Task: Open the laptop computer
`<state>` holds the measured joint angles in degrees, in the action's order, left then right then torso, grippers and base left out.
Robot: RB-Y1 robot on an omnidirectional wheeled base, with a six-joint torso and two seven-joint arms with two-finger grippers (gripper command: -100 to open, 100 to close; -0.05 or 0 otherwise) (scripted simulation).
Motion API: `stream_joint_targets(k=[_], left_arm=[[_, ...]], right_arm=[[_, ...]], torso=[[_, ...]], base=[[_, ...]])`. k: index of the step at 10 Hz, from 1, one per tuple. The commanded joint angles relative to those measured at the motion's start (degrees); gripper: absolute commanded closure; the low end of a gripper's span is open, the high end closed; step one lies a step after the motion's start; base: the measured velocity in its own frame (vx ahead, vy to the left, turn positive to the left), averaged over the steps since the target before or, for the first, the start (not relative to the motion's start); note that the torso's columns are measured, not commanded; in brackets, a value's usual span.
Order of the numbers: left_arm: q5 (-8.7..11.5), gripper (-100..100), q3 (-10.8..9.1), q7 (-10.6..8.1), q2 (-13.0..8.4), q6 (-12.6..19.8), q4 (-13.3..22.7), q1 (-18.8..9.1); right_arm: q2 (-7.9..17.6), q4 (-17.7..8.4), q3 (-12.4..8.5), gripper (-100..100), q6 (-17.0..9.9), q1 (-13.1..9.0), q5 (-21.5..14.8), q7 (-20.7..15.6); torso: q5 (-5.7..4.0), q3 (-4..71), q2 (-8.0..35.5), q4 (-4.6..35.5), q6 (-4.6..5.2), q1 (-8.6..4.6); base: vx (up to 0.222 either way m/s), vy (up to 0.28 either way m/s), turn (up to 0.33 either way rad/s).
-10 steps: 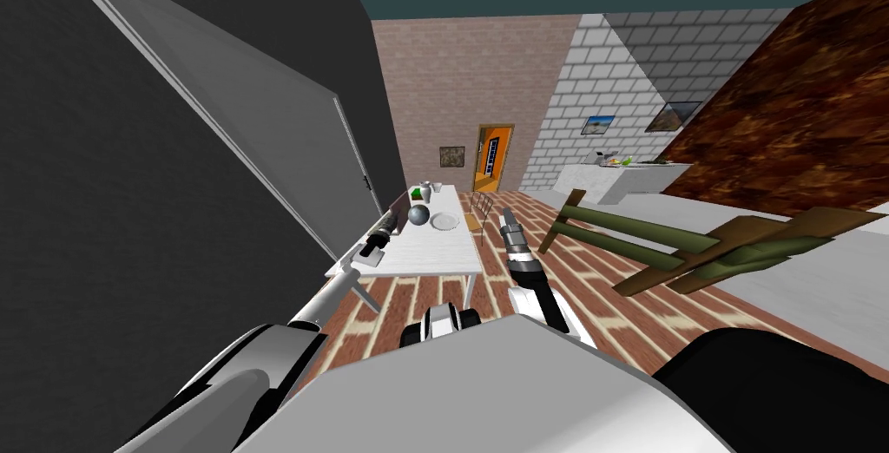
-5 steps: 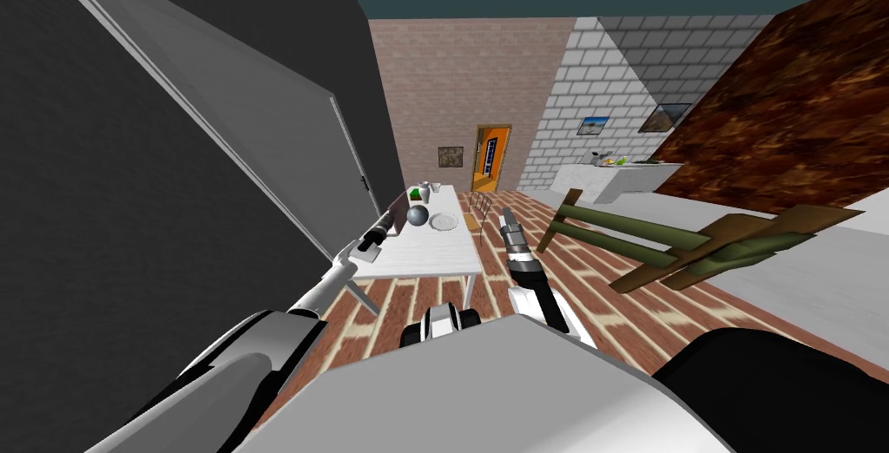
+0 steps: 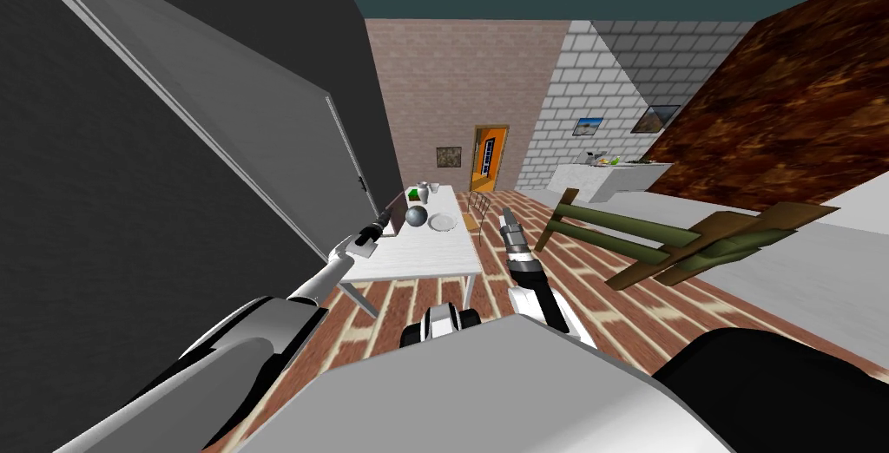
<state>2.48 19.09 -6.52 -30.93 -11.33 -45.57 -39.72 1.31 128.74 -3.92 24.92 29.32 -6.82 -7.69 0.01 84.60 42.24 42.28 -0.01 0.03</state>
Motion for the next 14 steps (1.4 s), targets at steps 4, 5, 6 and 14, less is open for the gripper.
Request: stream_joint_targets(k=[4,5,6,14], left_arm=[[1.57,100,-0.48,-1.72,0.8,0.49,1.25,-0.88],[2.32,100,-0.84,-2.59,1.34,0.67,1.24,-0.91],[3.07,100,-1.2,-3.46,1.87,0.85,1.24,-0.94],[3.58,-100,-1.37,-4.43,1.71,2.89,0.94,-2.21]], right_arm=[[0.0,0.0,0.0,0,0.0,0.0,0.0,0.0],[0.01,0.0,-0.01,0,0.0,0.0,0.0,0.0],[0.02,0.0,-0.02,0,0.0,0.0,0.0,0.0],[-0.02,0.0,0.02,0,0.0,0.0,0.0,0.0]], torso=[[-0.01,-0.01,0.02,0.0,0.03,-0.03],[0.06,-0.03,0.04,0.0,0.01,0.24],[0.11,0.02,-0.03,-0.02,-0.01,0.35],[-0.2,-0.01,0.01,0.0,0.06,-0.66]], base=[[-0.001,0.023,-0.004],[0.01,0.156,-0.034],[0.011,0.162,-0.025],[0.0,0.056,-0.017]])
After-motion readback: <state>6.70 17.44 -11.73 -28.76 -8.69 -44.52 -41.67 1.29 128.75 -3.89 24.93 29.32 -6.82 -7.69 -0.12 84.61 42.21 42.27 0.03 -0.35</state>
